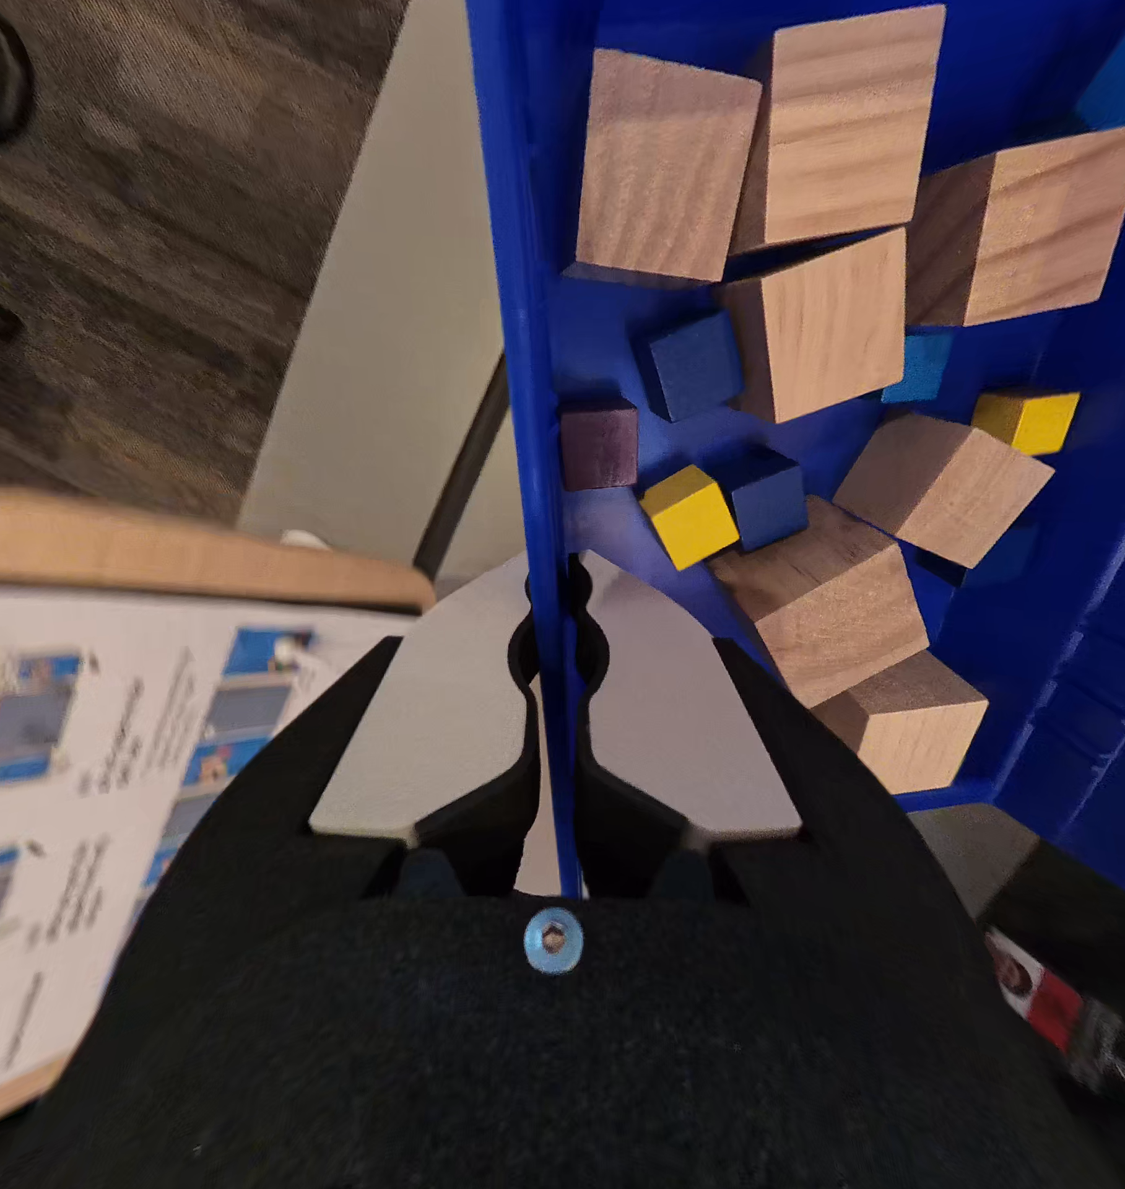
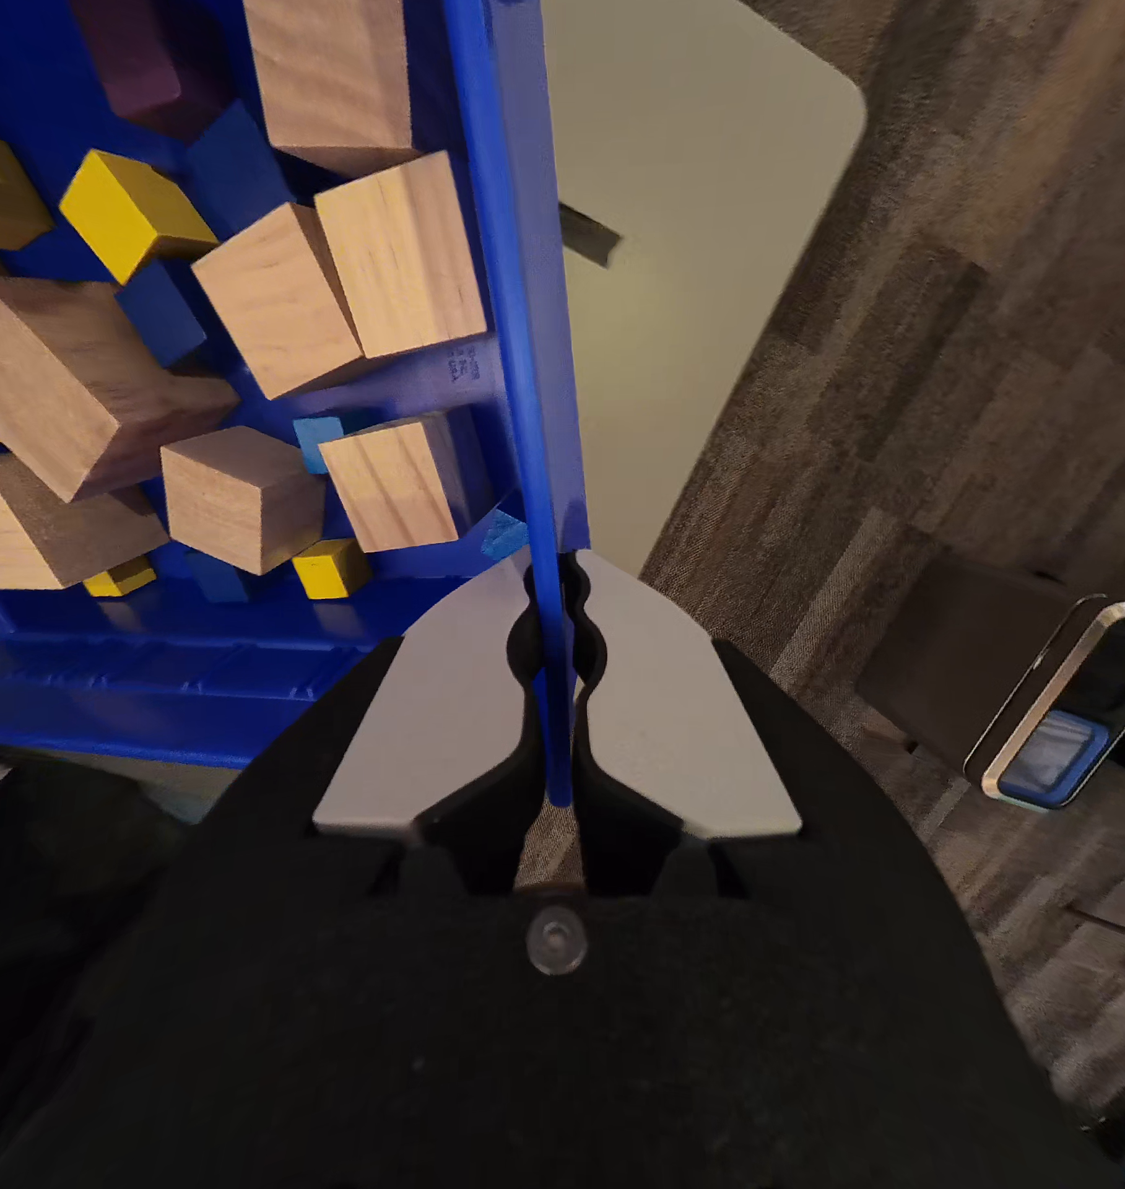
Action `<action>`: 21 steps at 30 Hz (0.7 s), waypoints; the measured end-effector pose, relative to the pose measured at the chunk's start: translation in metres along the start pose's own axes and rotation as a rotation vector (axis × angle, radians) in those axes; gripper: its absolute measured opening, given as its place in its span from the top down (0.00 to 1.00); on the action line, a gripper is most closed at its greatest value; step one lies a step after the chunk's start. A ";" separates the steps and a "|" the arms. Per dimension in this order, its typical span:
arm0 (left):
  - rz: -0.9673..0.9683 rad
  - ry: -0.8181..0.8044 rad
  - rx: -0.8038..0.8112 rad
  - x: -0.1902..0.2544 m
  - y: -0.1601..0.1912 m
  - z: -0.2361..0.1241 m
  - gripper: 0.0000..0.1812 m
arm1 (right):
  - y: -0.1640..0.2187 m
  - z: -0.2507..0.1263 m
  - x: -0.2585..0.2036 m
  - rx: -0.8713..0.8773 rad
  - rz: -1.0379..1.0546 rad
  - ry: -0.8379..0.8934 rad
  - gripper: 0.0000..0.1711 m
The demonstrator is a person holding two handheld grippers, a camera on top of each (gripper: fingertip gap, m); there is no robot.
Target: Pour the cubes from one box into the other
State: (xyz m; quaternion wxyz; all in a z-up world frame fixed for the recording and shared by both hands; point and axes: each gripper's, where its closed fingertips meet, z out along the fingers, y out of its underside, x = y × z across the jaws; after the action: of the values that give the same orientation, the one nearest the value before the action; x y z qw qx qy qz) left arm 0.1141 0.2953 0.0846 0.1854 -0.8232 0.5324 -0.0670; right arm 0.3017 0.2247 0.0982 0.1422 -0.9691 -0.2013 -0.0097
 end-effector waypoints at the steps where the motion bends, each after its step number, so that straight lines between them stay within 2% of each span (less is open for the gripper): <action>1: 0.013 -0.010 0.013 0.003 -0.017 0.008 0.97 | 0.006 0.001 0.015 0.010 0.016 0.019 0.98; 4: 0.057 -0.045 0.061 0.014 -0.056 0.034 0.97 | 0.021 0.007 0.055 0.038 0.034 0.109 0.98; 8: 0.083 -0.054 0.100 0.028 -0.076 0.069 0.97 | 0.036 0.021 0.084 0.068 0.035 0.187 0.98; 12: 0.113 -0.086 0.100 0.031 -0.076 0.083 0.97 | 0.043 0.034 0.087 0.110 0.021 0.226 0.98; 18: 0.131 -0.181 0.110 0.024 -0.065 0.076 0.97 | 0.039 0.045 0.076 0.211 0.035 0.239 0.98; 21: 0.139 -0.212 0.132 0.026 -0.059 0.068 0.97 | 0.033 0.038 0.073 0.250 0.033 0.259 0.98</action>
State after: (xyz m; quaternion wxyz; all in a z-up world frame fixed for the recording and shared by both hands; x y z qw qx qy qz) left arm 0.1958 0.3095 0.0422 0.2987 -0.7729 0.5599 -0.0013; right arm 0.3807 0.2344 0.0581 0.2863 -0.9377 -0.1651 -0.1073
